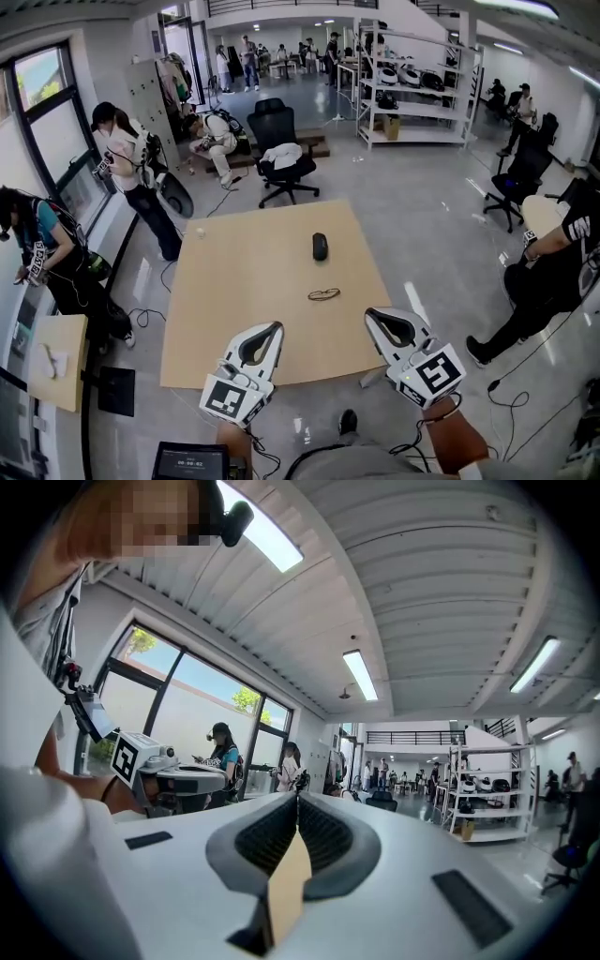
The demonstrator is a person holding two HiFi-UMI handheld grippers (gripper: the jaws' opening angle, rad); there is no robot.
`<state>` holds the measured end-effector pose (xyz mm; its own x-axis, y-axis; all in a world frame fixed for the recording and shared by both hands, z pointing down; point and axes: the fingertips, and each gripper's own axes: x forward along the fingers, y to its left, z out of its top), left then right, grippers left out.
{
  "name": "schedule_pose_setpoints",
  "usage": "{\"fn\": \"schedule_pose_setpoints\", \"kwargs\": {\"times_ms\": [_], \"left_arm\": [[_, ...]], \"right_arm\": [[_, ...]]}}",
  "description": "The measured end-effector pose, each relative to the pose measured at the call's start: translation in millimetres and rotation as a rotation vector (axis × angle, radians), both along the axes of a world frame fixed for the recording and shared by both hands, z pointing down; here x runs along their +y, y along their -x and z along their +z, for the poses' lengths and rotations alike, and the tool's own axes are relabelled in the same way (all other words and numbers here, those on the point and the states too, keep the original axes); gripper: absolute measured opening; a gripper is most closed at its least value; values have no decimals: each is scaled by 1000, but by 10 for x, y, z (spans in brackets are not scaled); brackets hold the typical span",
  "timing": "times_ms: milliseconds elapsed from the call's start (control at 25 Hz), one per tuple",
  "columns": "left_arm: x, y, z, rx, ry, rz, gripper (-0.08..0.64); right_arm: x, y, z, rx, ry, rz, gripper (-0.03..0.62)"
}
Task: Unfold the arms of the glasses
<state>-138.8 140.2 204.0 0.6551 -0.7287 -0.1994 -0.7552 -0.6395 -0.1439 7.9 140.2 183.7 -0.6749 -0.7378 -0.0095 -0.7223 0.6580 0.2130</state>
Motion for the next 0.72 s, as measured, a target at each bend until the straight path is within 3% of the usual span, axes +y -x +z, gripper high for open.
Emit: {"fn": "schedule_pose_setpoints", "kwargs": {"times_ms": [160,720], "left_arm": [[-409,-181,61,24,49,-8,5],[-1768,-753,578,-18,125,-75,5]], "right_arm": [[-448,-137,21,-20,20,-14,8],[-2013,-584,455,-42,110,-96,8]]}}
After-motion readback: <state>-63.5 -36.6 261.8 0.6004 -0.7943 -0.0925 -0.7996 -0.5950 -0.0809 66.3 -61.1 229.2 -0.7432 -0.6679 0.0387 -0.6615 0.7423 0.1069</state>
